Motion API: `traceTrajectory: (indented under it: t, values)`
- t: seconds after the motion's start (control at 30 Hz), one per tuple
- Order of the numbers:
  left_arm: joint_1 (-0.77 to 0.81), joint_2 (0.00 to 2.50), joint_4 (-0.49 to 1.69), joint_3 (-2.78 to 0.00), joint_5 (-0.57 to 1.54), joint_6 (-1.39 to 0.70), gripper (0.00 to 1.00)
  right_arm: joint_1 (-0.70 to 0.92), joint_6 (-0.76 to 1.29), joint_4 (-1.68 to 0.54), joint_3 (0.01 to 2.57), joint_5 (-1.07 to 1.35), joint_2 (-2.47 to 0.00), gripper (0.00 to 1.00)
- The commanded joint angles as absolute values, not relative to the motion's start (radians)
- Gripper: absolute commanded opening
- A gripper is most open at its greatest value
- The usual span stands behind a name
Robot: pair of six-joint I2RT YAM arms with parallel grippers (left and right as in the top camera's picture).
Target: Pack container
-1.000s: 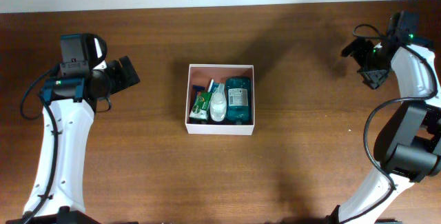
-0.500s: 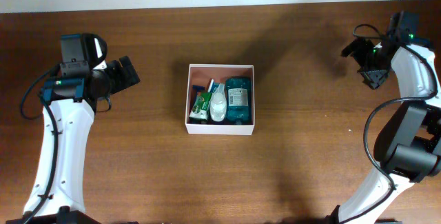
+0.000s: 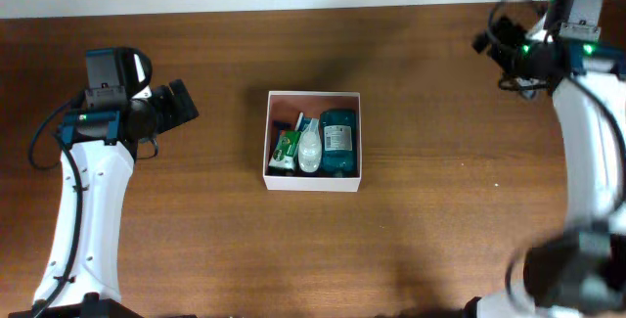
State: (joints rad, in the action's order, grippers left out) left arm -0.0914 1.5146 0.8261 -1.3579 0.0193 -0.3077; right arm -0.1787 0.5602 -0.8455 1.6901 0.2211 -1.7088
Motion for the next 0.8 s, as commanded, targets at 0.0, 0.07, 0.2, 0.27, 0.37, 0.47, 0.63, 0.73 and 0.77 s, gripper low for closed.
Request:
traceTrajectory:
  t: [0.0, 0.07, 0.2, 0.27, 0.37, 0.47, 0.63, 0.73, 0.77]
  values:
    - [-0.094, 1.507, 0.824, -1.37, 0.022, -0.314, 0.99, -0.07, 0.554, -0.848, 1.696, 0.212, -1.528, 0.99]
    - [-0.094, 1.507, 0.824, -1.37, 0.022, -0.314, 0.99, 0.005, 0.554, -0.848, 1.696, 0.212, -1.439, 0.99]
    - [-0.094, 1.507, 0.824, -1.37, 0.022, -0.314, 0.99, 0.159, 0.476, -0.849, 1.696, 0.102, -1.254, 0.99]
    - [-0.094, 1.507, 0.824, -1.37, 0.022, -0.315, 0.99, 0.22, 0.474, -0.853, 1.696, 0.052, -1.162, 0.99]
    - [-0.094, 1.507, 0.824, -1.37, 0.022, -0.314, 0.99, 0.262, 0.475, -0.858, 1.684, 0.036, -1.037, 0.98]
    - [-0.094, 1.507, 0.824, -1.37, 0.022, -0.314, 0.99, 0.262, 0.474, -0.859, 1.638, 0.036, -0.93, 0.99]
    - [-0.094, 1.507, 0.824, -1.37, 0.022, -0.314, 1.0, 0.26, 0.474, -0.862, 1.388, -0.015, -0.709, 0.99]
    - [-0.094, 1.507, 0.825, -1.37, 0.022, -0.314, 1.0, 0.26, 0.475, -0.823, 1.158, -0.017, -0.572, 0.99]
    - [-0.094, 1.507, 0.824, -1.37, 0.023, -0.314, 0.99, 0.26, 0.475, -0.778, 1.064, -0.017, -0.522, 0.99]
